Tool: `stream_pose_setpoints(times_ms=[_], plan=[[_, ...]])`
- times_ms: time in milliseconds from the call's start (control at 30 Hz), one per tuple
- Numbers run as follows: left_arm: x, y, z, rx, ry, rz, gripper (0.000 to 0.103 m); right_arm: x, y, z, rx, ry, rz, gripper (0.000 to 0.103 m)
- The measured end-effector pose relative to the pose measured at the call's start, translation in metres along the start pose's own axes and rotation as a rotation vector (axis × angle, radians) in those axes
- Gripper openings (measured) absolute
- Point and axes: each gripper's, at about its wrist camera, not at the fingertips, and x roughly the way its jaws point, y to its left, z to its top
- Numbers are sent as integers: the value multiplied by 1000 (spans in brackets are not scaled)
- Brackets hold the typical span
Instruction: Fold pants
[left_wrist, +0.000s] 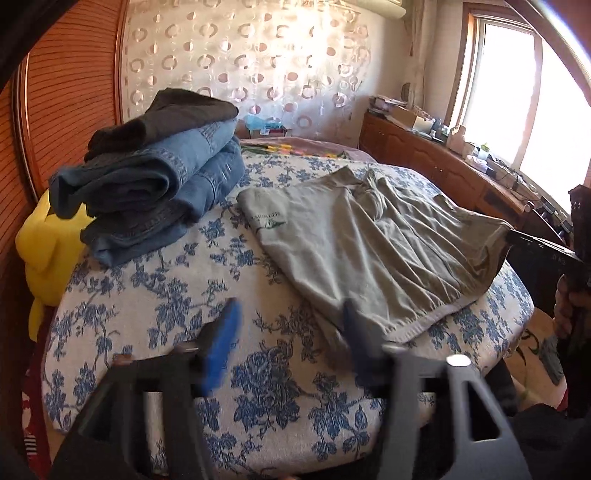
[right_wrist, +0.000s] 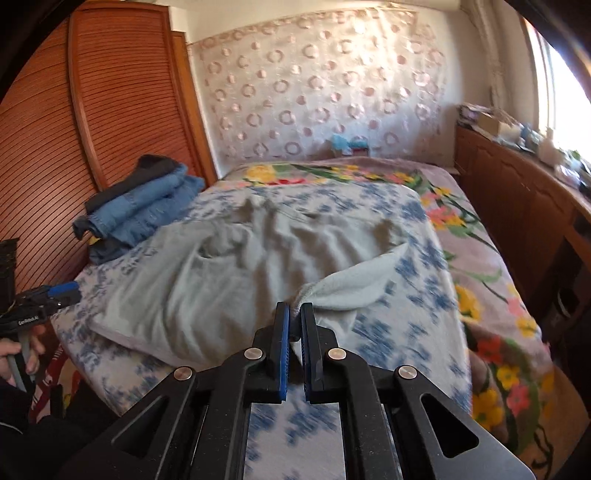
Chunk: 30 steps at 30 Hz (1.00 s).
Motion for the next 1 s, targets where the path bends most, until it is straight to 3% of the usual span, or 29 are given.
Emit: stream_pose_setpoints(times_ms=[100,600,1000], plan=[[1,-1,4,0,-17,5,85,9,15,5,-31,1,32,6],[3,16,8,-20,-34,52,85,56,76,24,-159,22,240,6],[-7,39,5,-49,-45,97,85,89,123,22,-242,94,413,6]])
